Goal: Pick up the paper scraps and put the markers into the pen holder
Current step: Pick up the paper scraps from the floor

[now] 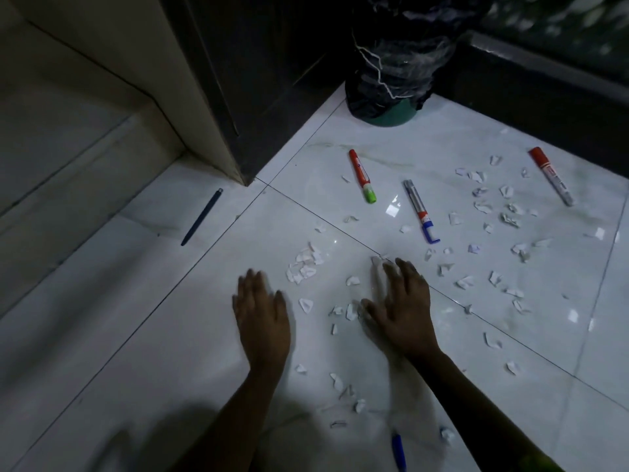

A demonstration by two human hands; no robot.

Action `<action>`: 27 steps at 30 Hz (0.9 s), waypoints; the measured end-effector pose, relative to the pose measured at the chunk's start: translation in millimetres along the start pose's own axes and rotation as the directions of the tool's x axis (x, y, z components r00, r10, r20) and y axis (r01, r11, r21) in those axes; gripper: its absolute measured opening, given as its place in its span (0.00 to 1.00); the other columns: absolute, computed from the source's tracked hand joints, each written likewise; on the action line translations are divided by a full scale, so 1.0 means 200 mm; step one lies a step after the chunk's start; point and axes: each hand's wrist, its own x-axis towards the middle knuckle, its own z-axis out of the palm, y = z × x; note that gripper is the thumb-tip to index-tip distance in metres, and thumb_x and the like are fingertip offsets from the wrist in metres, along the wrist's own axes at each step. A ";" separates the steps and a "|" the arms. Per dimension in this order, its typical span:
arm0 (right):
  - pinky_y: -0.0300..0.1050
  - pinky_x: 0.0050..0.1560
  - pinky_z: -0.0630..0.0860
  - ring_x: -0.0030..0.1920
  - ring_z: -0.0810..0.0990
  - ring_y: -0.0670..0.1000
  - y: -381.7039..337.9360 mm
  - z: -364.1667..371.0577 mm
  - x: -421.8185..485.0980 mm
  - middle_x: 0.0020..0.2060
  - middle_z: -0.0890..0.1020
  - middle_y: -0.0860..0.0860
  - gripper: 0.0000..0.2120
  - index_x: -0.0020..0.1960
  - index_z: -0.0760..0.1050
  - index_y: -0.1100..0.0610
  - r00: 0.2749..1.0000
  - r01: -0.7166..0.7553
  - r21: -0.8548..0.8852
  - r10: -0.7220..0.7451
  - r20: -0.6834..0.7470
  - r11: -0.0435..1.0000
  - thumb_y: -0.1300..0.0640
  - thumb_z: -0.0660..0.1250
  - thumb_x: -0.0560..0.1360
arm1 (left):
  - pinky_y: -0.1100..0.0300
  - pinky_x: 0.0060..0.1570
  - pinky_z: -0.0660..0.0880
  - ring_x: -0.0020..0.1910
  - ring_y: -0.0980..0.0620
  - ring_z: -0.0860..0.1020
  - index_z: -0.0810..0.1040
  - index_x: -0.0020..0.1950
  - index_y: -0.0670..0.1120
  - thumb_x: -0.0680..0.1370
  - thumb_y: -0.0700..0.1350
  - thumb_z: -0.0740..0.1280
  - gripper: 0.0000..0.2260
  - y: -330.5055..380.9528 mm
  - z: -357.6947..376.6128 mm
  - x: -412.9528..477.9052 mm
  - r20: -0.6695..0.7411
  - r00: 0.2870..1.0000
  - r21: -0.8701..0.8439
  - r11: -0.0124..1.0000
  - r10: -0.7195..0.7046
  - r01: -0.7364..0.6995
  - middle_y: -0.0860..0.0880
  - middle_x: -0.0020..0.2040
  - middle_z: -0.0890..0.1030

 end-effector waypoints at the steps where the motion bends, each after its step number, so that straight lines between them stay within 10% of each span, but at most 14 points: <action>1: 0.59 0.69 0.61 0.70 0.63 0.60 0.01 0.02 -0.03 0.70 0.67 0.60 0.37 0.70 0.62 0.57 0.999 -0.023 -0.024 0.023 0.027 0.999 0.33 0.54 0.71 | 0.46 0.72 0.59 0.74 0.42 0.62 0.65 0.71 0.37 0.77 0.55 0.49 0.29 -0.01 0.01 -0.03 0.010 1.000 0.054 0.999 0.001 -0.002 0.39 0.73 0.66; 11: 0.61 0.72 0.42 0.76 0.45 0.57 -0.04 0.13 0.06 0.76 0.50 0.55 0.40 0.75 0.51 0.51 0.994 -0.038 -0.217 0.059 0.092 0.976 0.29 0.48 0.71 | 0.50 0.67 0.68 0.71 0.44 0.68 0.67 0.71 0.44 0.79 0.53 0.49 0.24 0.25 0.23 0.20 0.320 0.804 0.137 0.815 0.501 -0.562 0.43 0.71 0.70; 19: 0.58 0.71 0.56 0.71 0.64 0.62 -0.10 0.21 0.11 0.71 0.68 0.59 0.28 0.69 0.65 0.49 0.998 -0.032 -0.283 0.047 0.046 0.959 0.38 0.54 0.74 | 0.56 0.40 0.73 0.41 0.48 0.78 0.75 0.45 0.47 0.77 0.46 0.57 0.08 0.21 0.23 0.19 0.188 0.751 0.313 0.687 0.633 -0.656 0.48 0.45 0.80; 22: 0.47 0.46 0.76 0.48 0.79 0.58 -0.11 0.18 0.16 0.49 0.80 0.56 0.15 0.51 0.77 0.55 0.991 0.090 -0.341 -0.118 -0.060 0.936 0.46 0.59 0.73 | 0.59 0.33 0.73 0.33 0.50 0.76 0.73 0.37 0.47 0.75 0.46 0.64 0.07 0.23 0.23 0.23 0.225 0.694 0.324 0.619 0.684 -0.715 0.49 0.34 0.76; 27: 0.39 0.20 0.68 0.26 0.74 0.53 -0.06 0.16 0.25 0.30 0.77 0.54 0.04 0.37 0.75 0.58 0.957 0.287 -0.357 -0.281 0.070 0.889 0.59 0.70 0.64 | 0.65 0.19 0.64 0.20 0.54 0.73 0.72 0.26 0.49 0.70 0.46 0.67 0.12 0.27 0.23 0.31 0.379 0.650 0.365 0.539 0.659 -0.759 0.51 0.24 0.73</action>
